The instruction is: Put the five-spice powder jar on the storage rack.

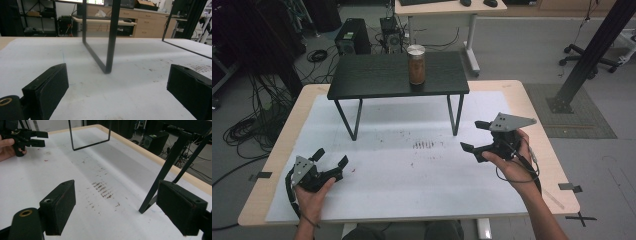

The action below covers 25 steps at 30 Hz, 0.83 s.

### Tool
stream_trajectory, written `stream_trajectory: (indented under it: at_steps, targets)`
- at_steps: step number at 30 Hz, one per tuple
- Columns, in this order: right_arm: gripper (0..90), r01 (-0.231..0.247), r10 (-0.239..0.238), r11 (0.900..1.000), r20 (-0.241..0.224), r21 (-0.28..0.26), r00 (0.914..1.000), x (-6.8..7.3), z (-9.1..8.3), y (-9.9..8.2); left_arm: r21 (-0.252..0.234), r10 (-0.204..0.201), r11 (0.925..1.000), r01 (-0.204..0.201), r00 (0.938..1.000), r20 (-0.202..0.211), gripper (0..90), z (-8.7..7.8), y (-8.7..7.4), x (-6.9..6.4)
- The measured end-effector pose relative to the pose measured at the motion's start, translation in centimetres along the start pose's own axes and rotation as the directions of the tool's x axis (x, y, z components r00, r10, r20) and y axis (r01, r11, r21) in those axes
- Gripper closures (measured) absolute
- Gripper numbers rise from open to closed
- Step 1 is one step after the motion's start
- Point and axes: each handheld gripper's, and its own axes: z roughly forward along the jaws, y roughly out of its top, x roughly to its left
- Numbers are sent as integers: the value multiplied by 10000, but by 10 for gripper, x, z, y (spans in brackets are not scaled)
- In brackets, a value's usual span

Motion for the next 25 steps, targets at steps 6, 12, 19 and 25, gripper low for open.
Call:
stream_trajectory:
  at_steps: [6,12,19,25]
  targets:
    - [161,28,-28,10000,38,14,10000,0,2,-5,6,5,10000,-5,10000,-8,42,0,0,0]
    - [159,-3,3,10000,74,68,10000,1,3,-11,9,17,10000,-17,10000,-10,42,0,0,0]
    - [153,-137,136,9998,132,115,9998,-1,5,-23,24,18,10000,-18,10000,-19,42,0,0,0]
    - [152,-341,337,9992,208,194,9992,-3,6,-38,40,42,10000,-42,10000,-16,42,0,0,0]
